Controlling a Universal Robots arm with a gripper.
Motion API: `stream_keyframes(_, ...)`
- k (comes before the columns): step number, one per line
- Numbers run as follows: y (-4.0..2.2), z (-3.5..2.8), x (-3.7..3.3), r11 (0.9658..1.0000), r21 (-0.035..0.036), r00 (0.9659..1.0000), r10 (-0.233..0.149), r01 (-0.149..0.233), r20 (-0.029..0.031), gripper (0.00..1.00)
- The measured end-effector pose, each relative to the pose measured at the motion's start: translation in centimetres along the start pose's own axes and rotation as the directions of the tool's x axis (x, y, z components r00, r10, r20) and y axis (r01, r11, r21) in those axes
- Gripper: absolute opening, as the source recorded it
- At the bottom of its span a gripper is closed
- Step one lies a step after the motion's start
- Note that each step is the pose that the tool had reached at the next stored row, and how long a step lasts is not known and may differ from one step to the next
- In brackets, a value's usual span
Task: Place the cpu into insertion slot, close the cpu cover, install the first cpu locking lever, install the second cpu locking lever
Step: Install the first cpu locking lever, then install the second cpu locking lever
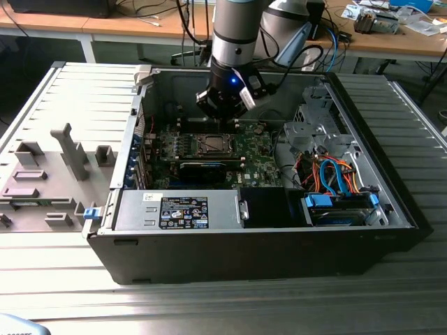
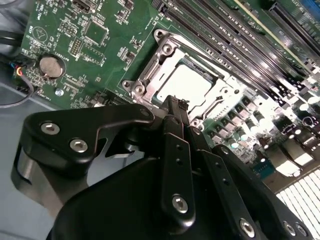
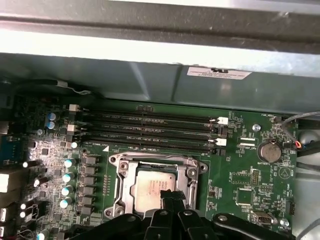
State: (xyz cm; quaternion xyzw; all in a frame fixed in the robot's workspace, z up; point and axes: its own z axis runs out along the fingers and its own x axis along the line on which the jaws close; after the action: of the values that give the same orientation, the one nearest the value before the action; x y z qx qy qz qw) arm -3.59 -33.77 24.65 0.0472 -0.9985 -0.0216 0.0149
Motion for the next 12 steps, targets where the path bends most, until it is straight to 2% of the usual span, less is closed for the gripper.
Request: stream_keyframes(12, 0.00, -0.13, 0.00, 1.0000, -0.0001, 1.0000, 0.000, 0.000, 0.0001, 0.11)
